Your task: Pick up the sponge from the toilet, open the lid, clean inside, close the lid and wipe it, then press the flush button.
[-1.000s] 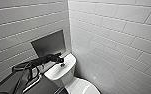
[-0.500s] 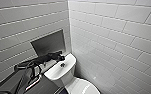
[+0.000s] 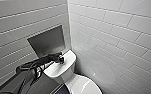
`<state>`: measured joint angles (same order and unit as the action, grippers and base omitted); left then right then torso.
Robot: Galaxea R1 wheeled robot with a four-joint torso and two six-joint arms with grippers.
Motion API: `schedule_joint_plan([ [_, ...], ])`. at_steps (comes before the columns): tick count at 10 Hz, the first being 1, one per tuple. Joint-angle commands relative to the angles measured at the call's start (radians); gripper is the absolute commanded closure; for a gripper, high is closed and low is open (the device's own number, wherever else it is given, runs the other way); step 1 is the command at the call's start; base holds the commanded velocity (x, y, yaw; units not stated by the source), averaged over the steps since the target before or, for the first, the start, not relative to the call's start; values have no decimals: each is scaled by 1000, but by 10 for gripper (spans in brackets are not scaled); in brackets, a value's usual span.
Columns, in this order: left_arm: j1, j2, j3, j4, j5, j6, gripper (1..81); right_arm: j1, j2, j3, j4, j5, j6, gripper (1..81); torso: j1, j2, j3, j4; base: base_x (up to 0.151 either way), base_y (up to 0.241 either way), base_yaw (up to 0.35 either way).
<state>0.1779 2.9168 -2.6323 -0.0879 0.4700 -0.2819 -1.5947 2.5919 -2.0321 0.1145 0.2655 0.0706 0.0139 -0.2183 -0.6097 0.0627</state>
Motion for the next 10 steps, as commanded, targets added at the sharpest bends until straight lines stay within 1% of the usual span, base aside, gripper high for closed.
schedule_joint_plan([
  [1, -185, -7, -18, 30, 18, 7, 811, -18, -19, 23, -9, -75, -2, 811, 0, 0, 0, 0, 0, 0, 0],
  [6, -120, -5, -37, 63, 16, 9, 811, -26, 3, 11, -15, -75, -3, 811, 0, 0, 0, 0, 0, 0, 0],
  [9, -93, 25, -37, 79, 16, 9, 811, -29, 35, -19, -15, -75, -3, 811, 0, 0, 0, 0, 0, 0, 0],
  [10, -90, 51, -37, 104, 19, 7, 811, -29, 45, -32, -15, -75, -3, 811, 0, 0, 0, 0, 0, 0, 0],
])
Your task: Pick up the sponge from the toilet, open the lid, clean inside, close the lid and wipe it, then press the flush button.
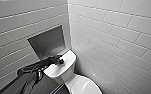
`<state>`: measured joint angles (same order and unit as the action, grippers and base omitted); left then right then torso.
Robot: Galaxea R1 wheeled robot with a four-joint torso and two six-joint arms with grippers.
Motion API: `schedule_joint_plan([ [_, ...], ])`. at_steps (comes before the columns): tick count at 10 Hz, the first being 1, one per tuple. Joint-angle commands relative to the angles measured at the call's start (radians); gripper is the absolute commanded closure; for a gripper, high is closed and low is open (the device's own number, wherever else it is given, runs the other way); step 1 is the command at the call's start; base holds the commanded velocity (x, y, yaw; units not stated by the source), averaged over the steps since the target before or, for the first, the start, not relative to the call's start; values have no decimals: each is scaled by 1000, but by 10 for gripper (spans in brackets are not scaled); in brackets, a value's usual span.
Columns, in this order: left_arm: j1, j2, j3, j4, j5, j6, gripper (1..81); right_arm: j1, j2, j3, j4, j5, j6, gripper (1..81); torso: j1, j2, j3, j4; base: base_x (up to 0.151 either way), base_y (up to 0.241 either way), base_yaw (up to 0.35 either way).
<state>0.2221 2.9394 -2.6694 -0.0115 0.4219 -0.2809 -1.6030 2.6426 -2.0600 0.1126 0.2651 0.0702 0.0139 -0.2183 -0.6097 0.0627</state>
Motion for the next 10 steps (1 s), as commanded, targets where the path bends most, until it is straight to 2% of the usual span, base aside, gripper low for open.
schedule_joint_plan([
  [1, -132, 57, 0, 51, 69, 6, 811, -21, 4, -18, -13, -75, -3, 811, 0, 0, 0, 0, 0, 0, 0],
  [3, -132, 106, -1, 79, 76, 5, 811, -21, 27, -43, -13, -75, -3, 811, 0, 0, 0, 0, 0, 0, 0],
  [5, -123, 140, -41, 105, 120, 5, 811, -21, 49, -63, -13, -75, -3, 811, 0, 0, 0, 0, 0, 0, 0],
  [8, -123, 97, -46, 91, 127, -1, 811, -26, 47, -61, -13, -75, -3, 811, -1, 0, 0, 1, 0, 0, 0],
  [10, -192, 68, -47, 18, 126, -3, 811, -32, 41, -55, -13, -75, -3, 811, -1, 0, 0, 1, 0, 0, 0],
])
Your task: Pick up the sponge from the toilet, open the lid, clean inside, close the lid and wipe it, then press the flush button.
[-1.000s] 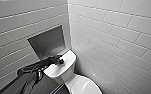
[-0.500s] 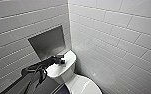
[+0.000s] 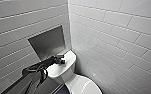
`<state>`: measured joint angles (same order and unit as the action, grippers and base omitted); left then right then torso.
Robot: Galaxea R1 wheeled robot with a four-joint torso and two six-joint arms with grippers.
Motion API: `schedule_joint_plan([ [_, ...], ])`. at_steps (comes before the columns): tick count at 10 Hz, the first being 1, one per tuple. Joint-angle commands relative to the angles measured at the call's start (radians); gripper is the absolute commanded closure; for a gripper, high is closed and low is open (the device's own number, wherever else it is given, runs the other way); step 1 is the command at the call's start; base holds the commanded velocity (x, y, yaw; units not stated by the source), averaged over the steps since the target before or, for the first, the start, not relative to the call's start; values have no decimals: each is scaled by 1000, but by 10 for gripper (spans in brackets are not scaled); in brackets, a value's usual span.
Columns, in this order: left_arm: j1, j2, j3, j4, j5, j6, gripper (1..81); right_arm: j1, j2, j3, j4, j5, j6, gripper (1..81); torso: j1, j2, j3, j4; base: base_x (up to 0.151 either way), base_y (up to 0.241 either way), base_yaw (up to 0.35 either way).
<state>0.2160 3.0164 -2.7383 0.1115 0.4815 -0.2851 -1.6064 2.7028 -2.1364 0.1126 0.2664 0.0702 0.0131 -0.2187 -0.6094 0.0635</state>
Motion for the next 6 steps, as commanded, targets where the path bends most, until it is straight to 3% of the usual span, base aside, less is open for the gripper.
schedule_joint_plan([
  [1, -229, -34, 23, -176, 65, 1, 811, -30, -25, 27, -13, -75, -3, 811, 0, 0, 0, 0, 0, 0, 0],
  [3, -286, -85, 26, -302, 65, 4, 811, -30, -39, 47, -13, -75, -3, 811, 0, 0, 0, 0, 0, 0, 0],
  [6, -289, -195, 177, -337, 97, 4, 811, -24, -44, 50, -11, -75, -1, 811, 0, 0, 0, 0, 0, 0, 0],
])
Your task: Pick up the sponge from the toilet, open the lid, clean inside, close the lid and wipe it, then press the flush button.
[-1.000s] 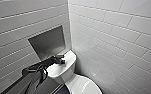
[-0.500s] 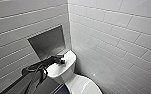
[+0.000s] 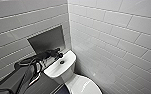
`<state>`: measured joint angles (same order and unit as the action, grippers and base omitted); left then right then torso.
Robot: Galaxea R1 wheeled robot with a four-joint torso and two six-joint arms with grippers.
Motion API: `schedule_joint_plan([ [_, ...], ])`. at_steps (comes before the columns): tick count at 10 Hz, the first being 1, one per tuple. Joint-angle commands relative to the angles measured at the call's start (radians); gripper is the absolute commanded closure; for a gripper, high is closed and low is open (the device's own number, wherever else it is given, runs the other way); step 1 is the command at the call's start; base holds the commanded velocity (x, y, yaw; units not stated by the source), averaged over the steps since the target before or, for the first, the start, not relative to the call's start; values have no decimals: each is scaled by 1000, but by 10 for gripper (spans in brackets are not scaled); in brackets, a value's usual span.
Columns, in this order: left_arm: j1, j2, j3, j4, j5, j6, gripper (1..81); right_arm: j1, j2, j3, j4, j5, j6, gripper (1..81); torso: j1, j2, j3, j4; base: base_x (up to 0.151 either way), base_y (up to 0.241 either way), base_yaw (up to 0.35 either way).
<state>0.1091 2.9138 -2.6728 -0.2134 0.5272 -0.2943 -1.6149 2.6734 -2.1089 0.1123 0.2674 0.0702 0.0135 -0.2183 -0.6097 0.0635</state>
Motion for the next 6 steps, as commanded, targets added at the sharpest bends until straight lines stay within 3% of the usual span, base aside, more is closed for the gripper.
schedule_joint_plan([
  [1, -164, -167, 266, -12, 79, 20, 811, -9, -16, 23, -11, -76, -1, 811, 0, 0, 0, 0, 0, 0, 0],
  [4, -63, -417, 745, 9, 74, 20, 811, 2, -16, 24, -11, -76, -1, 811, 0, 0, 0, 0, 0, 0, 0],
  [6, 9, -556, 943, 14, 70, 20, 811, 3, -16, 21, -13, -76, -1, 811, 0, 0, 0, 0, 0, 0, 0],
])
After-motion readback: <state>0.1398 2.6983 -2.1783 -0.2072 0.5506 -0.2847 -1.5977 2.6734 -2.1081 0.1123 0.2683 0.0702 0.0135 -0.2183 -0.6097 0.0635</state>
